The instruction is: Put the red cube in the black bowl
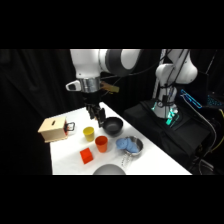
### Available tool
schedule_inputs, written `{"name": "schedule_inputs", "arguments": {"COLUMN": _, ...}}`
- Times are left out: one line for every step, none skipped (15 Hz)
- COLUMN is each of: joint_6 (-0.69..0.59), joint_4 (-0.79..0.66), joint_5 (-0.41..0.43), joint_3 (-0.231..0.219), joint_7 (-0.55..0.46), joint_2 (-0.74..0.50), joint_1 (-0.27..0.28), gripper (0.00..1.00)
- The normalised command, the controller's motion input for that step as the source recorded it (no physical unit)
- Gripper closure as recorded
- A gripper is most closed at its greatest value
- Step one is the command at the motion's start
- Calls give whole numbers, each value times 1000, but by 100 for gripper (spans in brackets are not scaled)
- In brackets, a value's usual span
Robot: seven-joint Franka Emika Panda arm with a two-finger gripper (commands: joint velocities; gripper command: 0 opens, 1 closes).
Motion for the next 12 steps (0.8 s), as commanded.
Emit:
{"name": "schedule_inputs", "arguments": {"joint_6": 16, "joint_4": 551, "joint_5": -10, "joint_3": 58, "joint_7": 106, "joint_2": 430, "joint_1": 35, "gripper": 0}}
{"name": "schedule_inputs", "arguments": {"joint_6": 27, "joint_4": 553, "joint_5": -37, "joint_3": 45, "joint_7": 115, "joint_2": 433, "joint_1": 41, "gripper": 0}}
{"name": "schedule_inputs", "arguments": {"joint_6": 31, "joint_4": 543, "joint_5": -45, "joint_3": 36, "joint_7": 101, "joint_2": 427, "joint_1": 37, "gripper": 0}}
{"name": "schedule_inputs", "arguments": {"joint_6": 37, "joint_4": 522, "joint_5": -68, "joint_3": 20, "joint_7": 109, "joint_2": 410, "joint_1": 36, "gripper": 0}}
{"name": "schedule_inputs", "arguments": {"joint_6": 69, "joint_4": 499, "joint_5": -100, "joint_3": -1, "joint_7": 132, "joint_2": 400, "joint_1": 40, "gripper": 0}}
{"name": "schedule_inputs", "arguments": {"joint_6": 96, "joint_4": 467, "joint_5": -132, "joint_3": -18, "joint_7": 144, "joint_2": 382, "joint_1": 45, "gripper": 0}}
{"name": "schedule_inputs", "arguments": {"joint_6": 106, "joint_4": 444, "joint_5": -158, "joint_3": -38, "joint_7": 155, "joint_2": 382, "joint_1": 52, "gripper": 0}}
{"name": "schedule_inputs", "arguments": {"joint_6": 86, "joint_4": 425, "joint_5": -148, "joint_3": -45, "joint_7": 148, "joint_2": 374, "joint_1": 49, "gripper": 0}}
{"name": "schedule_inputs", "arguments": {"joint_6": 95, "joint_4": 393, "joint_5": -149, "joint_3": -54, "joint_7": 150, "joint_2": 360, "joint_1": 55, "gripper": 0}}
{"name": "schedule_inputs", "arguments": {"joint_6": 74, "joint_4": 372, "joint_5": -125, "joint_3": -47, "joint_7": 130, "joint_2": 337, "joint_1": 52, "gripper": 0}}
{"name": "schedule_inputs", "arguments": {"joint_6": 79, "joint_4": 343, "joint_5": -129, "joint_3": -54, "joint_7": 138, "joint_2": 311, "joint_1": 64, "gripper": 0}}
{"name": "schedule_inputs", "arguments": {"joint_6": 66, "joint_4": 322, "joint_5": -109, "joint_3": -48, "joint_7": 123, "joint_2": 289, "joint_1": 63, "gripper": 0}}
